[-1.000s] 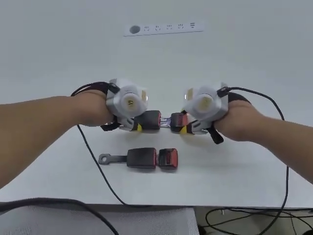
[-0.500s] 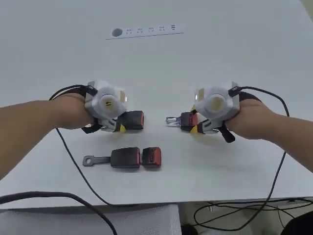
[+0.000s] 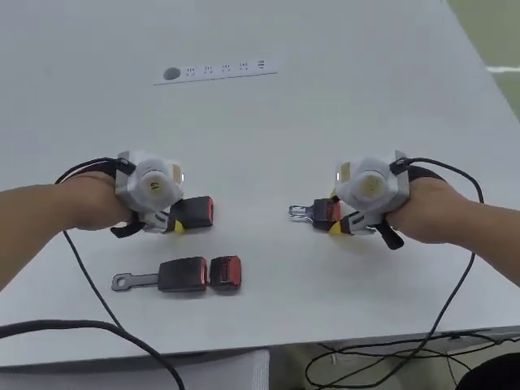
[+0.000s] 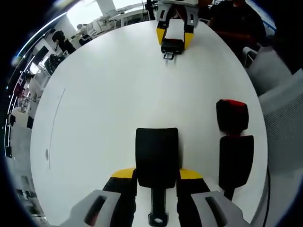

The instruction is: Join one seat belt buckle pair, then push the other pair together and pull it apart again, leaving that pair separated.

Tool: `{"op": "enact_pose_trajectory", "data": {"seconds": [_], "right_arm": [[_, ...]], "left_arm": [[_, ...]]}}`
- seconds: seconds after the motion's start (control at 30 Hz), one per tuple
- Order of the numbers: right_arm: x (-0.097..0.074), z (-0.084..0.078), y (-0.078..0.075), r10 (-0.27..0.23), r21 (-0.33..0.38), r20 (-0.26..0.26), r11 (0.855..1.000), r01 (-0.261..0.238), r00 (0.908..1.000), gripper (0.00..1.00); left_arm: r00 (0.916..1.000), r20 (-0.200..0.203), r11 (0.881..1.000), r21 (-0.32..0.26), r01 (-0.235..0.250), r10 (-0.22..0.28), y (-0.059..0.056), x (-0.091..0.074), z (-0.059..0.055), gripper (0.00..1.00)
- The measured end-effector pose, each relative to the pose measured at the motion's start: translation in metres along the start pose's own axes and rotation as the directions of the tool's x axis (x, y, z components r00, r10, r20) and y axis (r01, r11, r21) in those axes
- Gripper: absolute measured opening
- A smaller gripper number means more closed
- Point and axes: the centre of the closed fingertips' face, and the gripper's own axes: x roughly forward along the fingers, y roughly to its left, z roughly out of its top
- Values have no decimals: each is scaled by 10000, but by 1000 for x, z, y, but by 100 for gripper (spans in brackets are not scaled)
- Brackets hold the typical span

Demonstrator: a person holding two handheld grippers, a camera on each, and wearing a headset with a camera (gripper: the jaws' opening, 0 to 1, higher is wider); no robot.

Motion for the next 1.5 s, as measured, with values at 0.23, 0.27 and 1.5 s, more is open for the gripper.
{"op": "enact_pose_trajectory", "data": {"seconds": [0.23,0.27,1.5], "right_arm": [[-2,-4,-1,-182,597,-222,9980,195,9996,35],[-2,-4,-1,-197,543,-257,9983,211,9995,35],[-85,20,70,-2838,3424,2079,9175,2022,9361,90]], "left_arm": [[9989,-21,9988,139,-476,477,7,-3,0,44],[9989,1,9988,153,-472,472,7,-3,0,43],[9165,1376,8375,-4739,-2722,3757,-67,-114,-57,94]]}}
